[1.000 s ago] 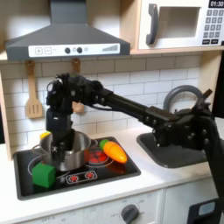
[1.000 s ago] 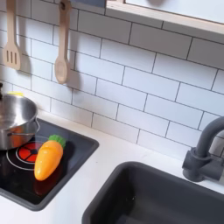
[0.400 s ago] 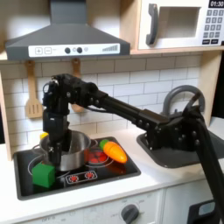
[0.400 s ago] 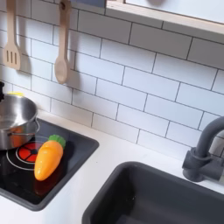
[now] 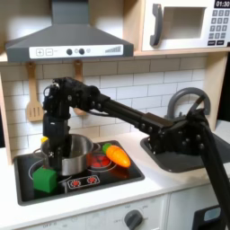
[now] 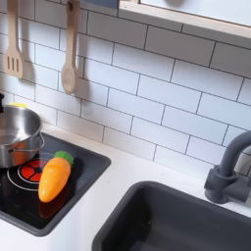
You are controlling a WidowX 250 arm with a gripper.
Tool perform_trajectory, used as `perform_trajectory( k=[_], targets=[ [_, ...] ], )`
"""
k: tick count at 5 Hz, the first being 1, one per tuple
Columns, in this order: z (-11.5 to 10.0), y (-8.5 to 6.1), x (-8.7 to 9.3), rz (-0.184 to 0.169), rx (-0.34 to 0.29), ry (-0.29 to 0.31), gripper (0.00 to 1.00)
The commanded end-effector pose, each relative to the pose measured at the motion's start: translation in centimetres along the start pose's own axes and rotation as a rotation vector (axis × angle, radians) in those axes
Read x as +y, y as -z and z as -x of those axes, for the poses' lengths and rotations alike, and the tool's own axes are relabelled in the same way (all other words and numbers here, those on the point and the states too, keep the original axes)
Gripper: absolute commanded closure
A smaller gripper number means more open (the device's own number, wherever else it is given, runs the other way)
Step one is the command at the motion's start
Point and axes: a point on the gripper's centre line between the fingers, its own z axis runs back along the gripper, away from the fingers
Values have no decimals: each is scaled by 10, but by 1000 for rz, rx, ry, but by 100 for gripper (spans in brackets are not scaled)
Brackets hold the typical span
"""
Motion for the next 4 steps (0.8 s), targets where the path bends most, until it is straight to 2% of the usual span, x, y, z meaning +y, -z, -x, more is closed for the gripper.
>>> perform_trajectory(
  k=[1,2,4],
  targets=[
    [0,1,1,-5,1,-5,72],
    [0,1,2,-10,-5,-9,100],
    [-2,1,2,-12,-14,-8,100]
  ],
)
